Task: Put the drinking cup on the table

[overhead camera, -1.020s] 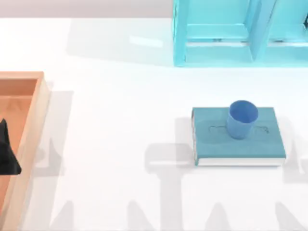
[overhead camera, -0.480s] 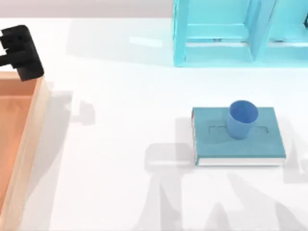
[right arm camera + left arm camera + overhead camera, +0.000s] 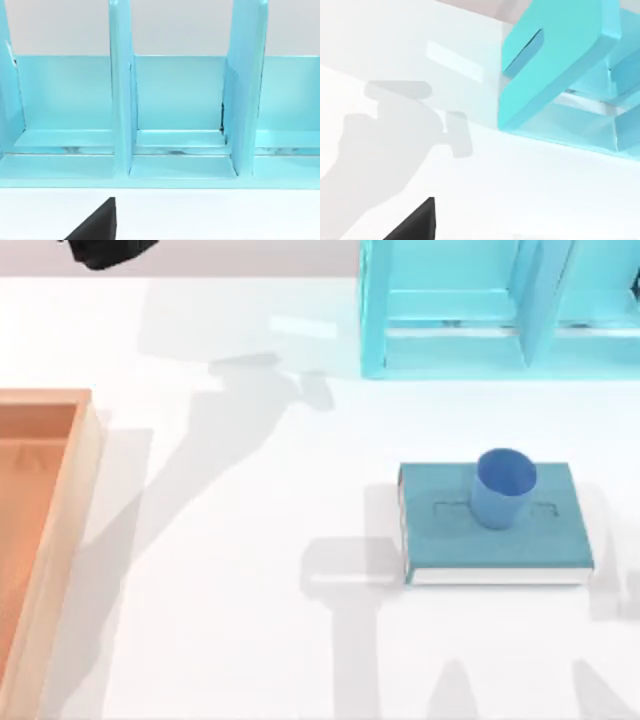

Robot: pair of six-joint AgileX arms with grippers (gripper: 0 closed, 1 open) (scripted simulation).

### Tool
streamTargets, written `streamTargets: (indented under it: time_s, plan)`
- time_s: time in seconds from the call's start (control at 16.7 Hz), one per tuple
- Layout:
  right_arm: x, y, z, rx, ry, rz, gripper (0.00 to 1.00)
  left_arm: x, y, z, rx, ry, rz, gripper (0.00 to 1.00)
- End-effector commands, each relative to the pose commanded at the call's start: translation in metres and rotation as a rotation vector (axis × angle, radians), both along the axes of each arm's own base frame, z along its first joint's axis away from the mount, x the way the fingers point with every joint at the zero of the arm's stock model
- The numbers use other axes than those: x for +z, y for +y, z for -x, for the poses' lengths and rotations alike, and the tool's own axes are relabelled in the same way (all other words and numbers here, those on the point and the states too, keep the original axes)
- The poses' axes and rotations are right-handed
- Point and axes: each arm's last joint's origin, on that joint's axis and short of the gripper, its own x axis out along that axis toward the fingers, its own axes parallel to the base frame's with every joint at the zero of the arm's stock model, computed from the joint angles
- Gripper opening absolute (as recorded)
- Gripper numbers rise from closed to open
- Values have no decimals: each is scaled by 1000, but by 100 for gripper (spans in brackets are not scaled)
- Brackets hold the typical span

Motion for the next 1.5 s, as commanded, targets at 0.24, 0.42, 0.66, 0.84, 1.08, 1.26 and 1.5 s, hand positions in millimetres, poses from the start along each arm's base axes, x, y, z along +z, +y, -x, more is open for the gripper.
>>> streamTargets:
  time_s: [0.24, 0.42, 0.66, 0.84, 1.08, 1.26, 1.5]
  plan:
    - [0, 0, 0, 0, 0, 0, 100, -31, -97, -17, -56, 156, -68, 100]
    - [0, 0, 0, 0, 0, 0, 100, -79, -161, -11, -99, 272, -173, 100]
    - [0, 0, 0, 0, 0, 0, 100, -134, -210, 7, -137, 377, -304, 100]
    - [0, 0, 0, 0, 0, 0, 100, -147, -220, 13, -146, 400, -338, 100]
    - [0, 0, 0, 0, 0, 0, 100, -149, -219, 11, -143, 403, -340, 100]
    - [0, 0, 0, 0, 0, 0, 100, -158, -220, 7, -146, 403, -341, 100]
    - [0, 0, 0, 0, 0, 0, 100, -197, -223, -11, -147, 399, -336, 100]
